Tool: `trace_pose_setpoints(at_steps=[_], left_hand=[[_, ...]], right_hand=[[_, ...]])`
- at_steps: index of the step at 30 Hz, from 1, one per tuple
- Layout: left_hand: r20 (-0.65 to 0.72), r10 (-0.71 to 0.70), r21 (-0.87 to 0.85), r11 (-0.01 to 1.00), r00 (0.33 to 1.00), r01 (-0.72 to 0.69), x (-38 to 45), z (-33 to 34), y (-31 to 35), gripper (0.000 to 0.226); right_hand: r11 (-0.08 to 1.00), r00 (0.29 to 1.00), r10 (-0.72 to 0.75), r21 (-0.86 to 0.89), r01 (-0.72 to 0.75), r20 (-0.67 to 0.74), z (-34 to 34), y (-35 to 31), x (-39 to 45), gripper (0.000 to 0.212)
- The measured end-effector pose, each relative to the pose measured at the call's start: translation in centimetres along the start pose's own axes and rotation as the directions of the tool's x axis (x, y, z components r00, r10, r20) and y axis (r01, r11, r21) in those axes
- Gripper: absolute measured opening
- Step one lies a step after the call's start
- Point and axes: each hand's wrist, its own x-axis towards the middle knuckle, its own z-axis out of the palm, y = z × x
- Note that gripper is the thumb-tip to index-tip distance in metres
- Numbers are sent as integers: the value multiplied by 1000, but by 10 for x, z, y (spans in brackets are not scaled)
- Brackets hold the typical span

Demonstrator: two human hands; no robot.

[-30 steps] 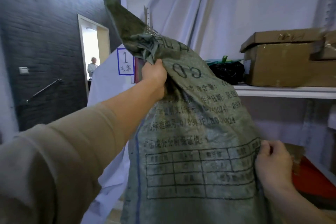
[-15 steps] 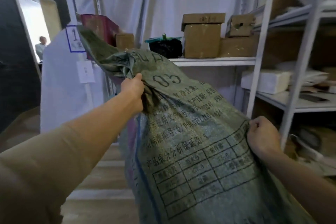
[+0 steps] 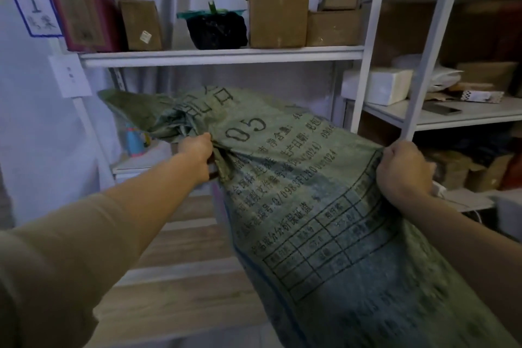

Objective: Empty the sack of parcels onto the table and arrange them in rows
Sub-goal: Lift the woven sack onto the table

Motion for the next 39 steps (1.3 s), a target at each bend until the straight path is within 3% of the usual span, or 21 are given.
trace_pose_setpoints(at_steps=[4,9,15,21,30,39], left_hand=[[-60,-53,199,978,997,64,45,-23,-25,18],[-84,-167,455,870,982,187,107,-71,-58,25],[-146,-297,500,801,944,329,166,-124,-111,31],[-107,-308,491,810,945,320,202,-148,-129,29],[-18,-285,418,868,958,267,231,-127,-135,28],[-86,-291,440,847,953,298,254,-101,-149,30]], right_hand=[[982,992,-120,-150,113,-44,40,-20,10,11],[931,968,-252,-271,244,6,102,-61,17,12],[868,907,-396,-264,420,143,190,-107,10,15],[875,913,-278,-315,369,299,238,-125,9,15],[923,949,-131,-313,223,288,250,-121,18,21],[945,963,-65,-293,143,261,223,-102,-18,37]])
